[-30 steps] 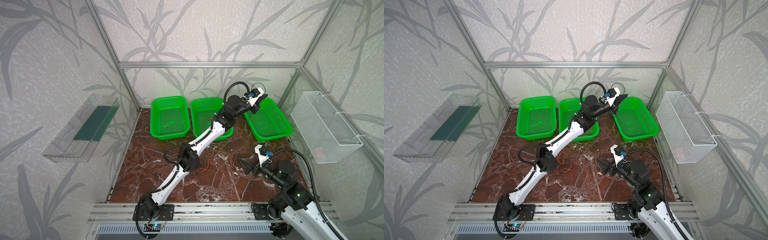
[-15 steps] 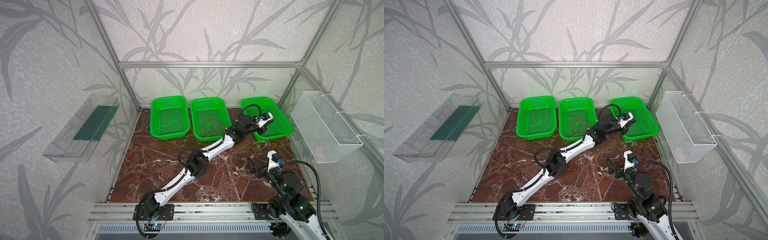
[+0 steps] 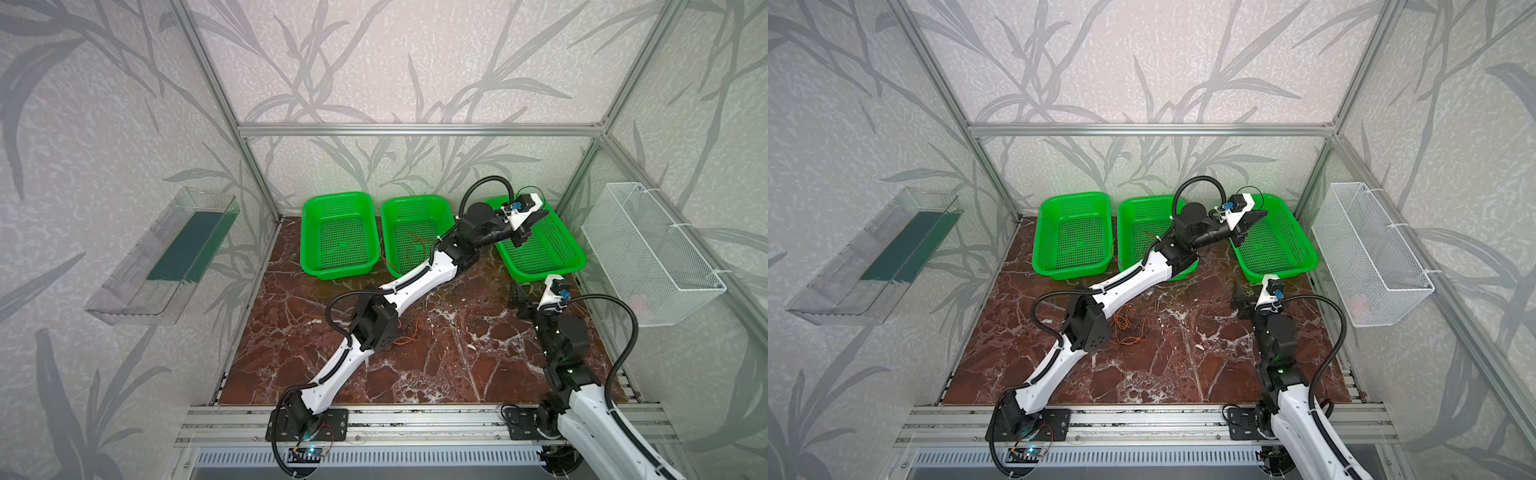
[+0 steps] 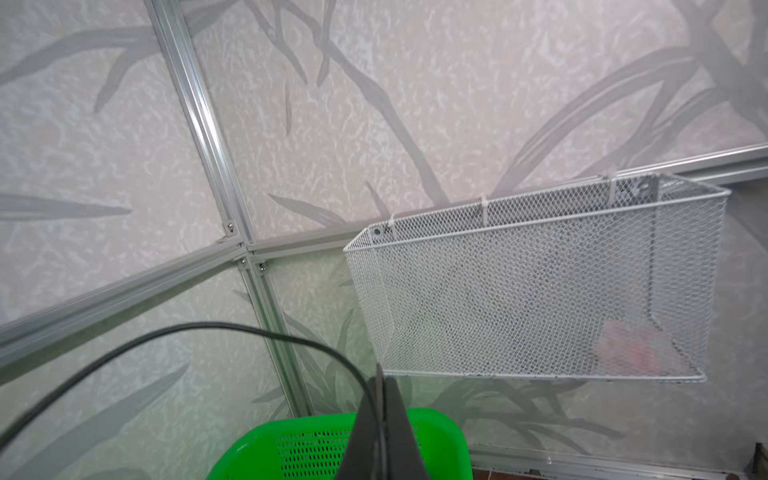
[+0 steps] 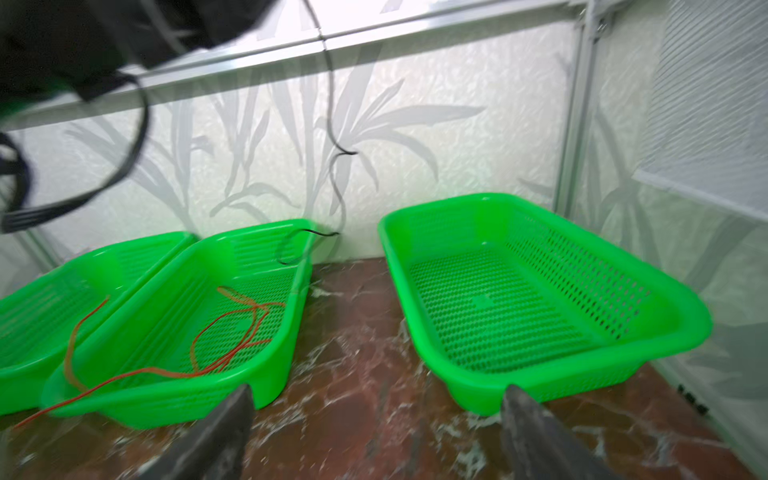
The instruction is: Untangle the cables
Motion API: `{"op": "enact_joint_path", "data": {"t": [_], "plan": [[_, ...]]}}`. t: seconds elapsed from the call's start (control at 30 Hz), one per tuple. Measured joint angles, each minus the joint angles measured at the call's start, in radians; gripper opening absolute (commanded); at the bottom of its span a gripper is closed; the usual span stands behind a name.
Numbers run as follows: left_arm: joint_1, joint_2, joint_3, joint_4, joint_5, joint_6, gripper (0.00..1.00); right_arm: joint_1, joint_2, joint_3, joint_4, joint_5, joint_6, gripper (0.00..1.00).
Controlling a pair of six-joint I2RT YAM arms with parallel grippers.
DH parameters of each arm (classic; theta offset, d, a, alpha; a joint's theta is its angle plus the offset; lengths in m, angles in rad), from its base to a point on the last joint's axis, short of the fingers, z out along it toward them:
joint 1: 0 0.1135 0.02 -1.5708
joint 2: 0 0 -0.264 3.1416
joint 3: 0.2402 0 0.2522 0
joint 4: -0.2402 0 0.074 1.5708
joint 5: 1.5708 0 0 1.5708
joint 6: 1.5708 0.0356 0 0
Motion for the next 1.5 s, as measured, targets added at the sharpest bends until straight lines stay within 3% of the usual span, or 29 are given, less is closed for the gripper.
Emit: {"op": "enact_joint_path", "data": {"t": [0.07,0.23,0.4,0.63,0.7,0.77,0.83,0.87,0.9,1.03,1.13,1.5], "plan": [[-0.002,-0.031,-0.037,0.011,0.016,-0.007,0.00,-0.045,0.094,0.031,0.087,-0.058,-0.001,0.58],[-0.002,-0.058,-0.101,0.023,0.042,-0.014,0.00,-0.078,0.311,0.159,0.256,-0.187,-0.027,0.73],[-0.006,-0.060,-0.135,0.025,0.063,-0.024,0.00,-0.082,0.470,0.273,0.388,-0.290,-0.049,0.72],[-0.007,-0.113,-0.208,0.039,0.087,-0.036,0.00,-0.086,0.583,0.344,0.459,-0.311,-0.047,0.44],[-0.009,-0.127,-0.226,0.044,0.091,-0.042,0.00,-0.092,0.607,0.360,0.484,-0.315,-0.046,0.29],[-0.009,-0.139,-0.238,0.048,0.089,-0.046,0.00,-0.098,0.636,0.381,0.510,-0.326,-0.046,0.08],[-0.006,-0.150,-0.251,0.052,0.090,-0.050,0.00,-0.102,0.656,0.405,0.521,-0.337,-0.050,0.00],[-0.003,-0.158,-0.261,0.055,0.090,-0.051,0.03,-0.103,0.665,0.415,0.525,-0.346,-0.048,0.00],[-0.002,-0.167,-0.275,0.058,0.087,-0.052,0.13,-0.103,0.669,0.423,0.525,-0.354,-0.049,0.00],[0.024,-0.225,-0.362,0.075,0.062,-0.070,0.58,-0.103,0.669,0.475,0.476,-0.358,-0.064,0.00],[0.050,-0.309,-0.484,0.081,0.050,-0.074,0.98,-0.103,0.690,0.547,0.414,-0.338,-0.091,0.00],[0.139,-0.791,-1.091,0.013,-0.083,0.011,0.99,-0.103,0.881,0.879,0.154,-0.131,-0.266,0.00]]}}
